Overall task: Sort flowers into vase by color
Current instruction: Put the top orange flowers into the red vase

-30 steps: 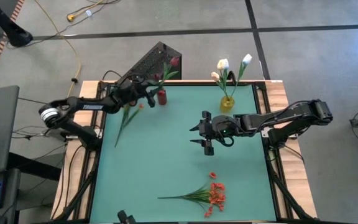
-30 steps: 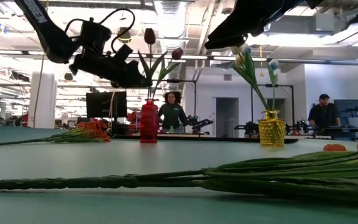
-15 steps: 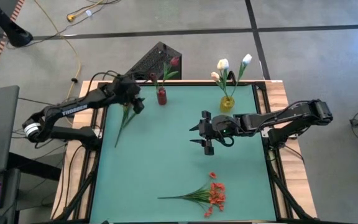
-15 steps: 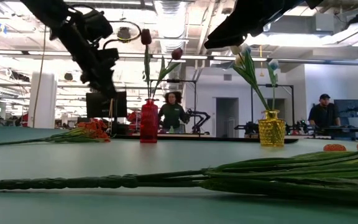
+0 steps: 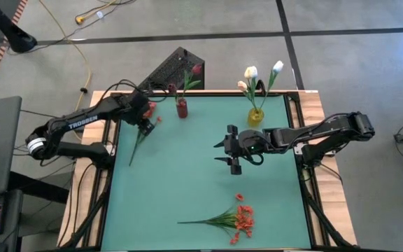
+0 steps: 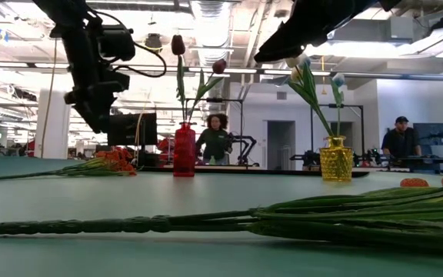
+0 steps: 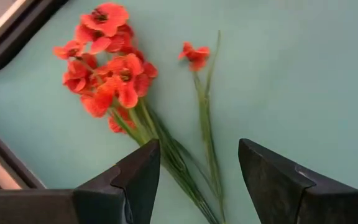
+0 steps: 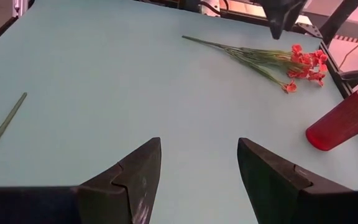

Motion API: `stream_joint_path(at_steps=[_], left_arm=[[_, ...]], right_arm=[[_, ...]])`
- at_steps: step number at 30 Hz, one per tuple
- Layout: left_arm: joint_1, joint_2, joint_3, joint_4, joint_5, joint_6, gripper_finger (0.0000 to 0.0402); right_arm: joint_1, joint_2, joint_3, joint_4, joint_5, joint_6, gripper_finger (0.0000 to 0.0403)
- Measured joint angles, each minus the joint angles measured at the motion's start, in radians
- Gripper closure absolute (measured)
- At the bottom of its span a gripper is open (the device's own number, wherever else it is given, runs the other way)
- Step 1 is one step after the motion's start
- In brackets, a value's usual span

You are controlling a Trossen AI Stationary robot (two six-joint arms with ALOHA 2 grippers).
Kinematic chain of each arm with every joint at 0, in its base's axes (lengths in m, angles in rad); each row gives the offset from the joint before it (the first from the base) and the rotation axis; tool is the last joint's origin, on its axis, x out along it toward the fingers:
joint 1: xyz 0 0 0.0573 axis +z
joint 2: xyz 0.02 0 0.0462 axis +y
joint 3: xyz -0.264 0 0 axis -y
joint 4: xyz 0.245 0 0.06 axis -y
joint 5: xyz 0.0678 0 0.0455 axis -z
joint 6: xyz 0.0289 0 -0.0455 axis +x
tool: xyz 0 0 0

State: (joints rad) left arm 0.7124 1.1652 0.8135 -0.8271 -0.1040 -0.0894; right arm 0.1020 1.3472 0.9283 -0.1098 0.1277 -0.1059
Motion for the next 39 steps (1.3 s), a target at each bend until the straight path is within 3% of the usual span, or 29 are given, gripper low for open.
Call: stream_joint_path(at_steps=[4,10,15,27,32,35,39], left_arm=[[-0.002,0.0,-0.006,-0.001,-0.014,-0.037,0.0195],[-0.022,0.001,-0.123,0.02,0.017,-0.077,0.0195],[-0.041,0.017,-0.113,0.03,-0.019,-0.093,0.0195],[-0.027,0.308,-0.109,0.045,-0.067,-0.109,0.0195],[0.0,0.35,-0.107,0.063,0.031,-0.01,0.0198],[0.01,0.346,-0.108,0.066,0.045,-0.002,0.0224],[0.039,0.314,-0.112,0.068,0.052,-0.002,0.0309]], right_arm=[[0.007,0.0,0.0,-0.019,0.0,0.01,0.0164],[0.033,0.0,0.0,-0.036,0.0,0.022,0.0164],[0.048,0.0,0.0,-0.033,0.0,0.004,0.0164],[0.079,0.0,0.0,-0.043,-0.001,0.027,0.0164],[0.082,0.0,0.0,-0.05,-0.001,0.027,0.0164],[0.082,0.0,0.0,-0.055,-0.001,0.028,0.0164],[0.082,0.0,0.0,-0.055,-0.001,0.05,0.0164]])
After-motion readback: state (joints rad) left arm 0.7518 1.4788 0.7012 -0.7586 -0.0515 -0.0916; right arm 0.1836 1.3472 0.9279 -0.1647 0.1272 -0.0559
